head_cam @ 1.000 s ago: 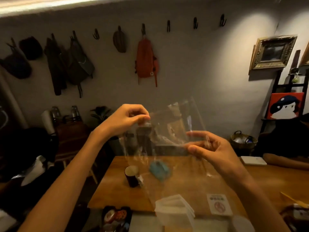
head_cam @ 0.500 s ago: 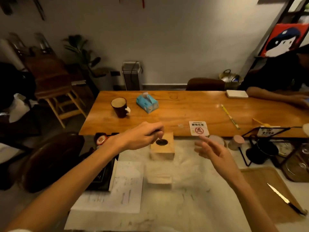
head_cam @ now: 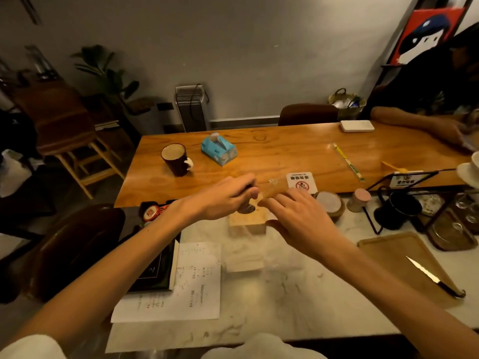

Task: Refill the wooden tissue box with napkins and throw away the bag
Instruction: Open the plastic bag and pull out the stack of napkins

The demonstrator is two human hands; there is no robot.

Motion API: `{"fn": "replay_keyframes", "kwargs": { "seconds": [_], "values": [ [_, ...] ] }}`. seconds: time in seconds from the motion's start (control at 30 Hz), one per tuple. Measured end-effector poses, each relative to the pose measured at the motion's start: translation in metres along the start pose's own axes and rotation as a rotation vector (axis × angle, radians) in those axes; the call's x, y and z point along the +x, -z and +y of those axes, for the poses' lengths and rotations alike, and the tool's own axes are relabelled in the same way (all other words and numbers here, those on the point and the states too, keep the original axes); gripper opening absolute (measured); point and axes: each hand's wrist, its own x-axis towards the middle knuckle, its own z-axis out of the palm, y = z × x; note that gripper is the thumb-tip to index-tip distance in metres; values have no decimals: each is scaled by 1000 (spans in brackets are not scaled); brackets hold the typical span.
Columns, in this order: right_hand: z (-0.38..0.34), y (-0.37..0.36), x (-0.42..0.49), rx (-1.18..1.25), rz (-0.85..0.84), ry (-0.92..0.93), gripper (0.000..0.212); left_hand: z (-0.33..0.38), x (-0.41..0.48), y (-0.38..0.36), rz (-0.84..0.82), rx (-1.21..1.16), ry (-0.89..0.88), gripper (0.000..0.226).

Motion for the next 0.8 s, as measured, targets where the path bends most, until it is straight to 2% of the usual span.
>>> {"fn": "replay_keyframes", "kwargs": {
  "seconds": [0.13,0.23,0.3,0.47,0.6,0.67,0.77,0.8],
  "values": [
    [8,18,4,36,-111,75,19,2,7,5,51,150,2,19],
    [4,28,-9,170,-222,110,22,0,12,9,102,347,53,20],
    [-2,31,-20,176,-298,134,24,-4,12,8,119,446,67,22],
    [-15,36,-49,199,-462,192,27,-8,5,-1,247,688,-92,29],
    [-29,40,-70,209,-475,149,32,9,-12,-21,277,700,-157,33],
    [-36,40,-80,215,-557,114,37,19,-25,-37,312,673,-230,30],
    [-43,41,-94,368,-670,97,41,27,-41,-53,308,652,-252,34],
    [-45,41,-98,424,-654,58,42,29,-45,-57,299,645,-254,34]
  ]
}}
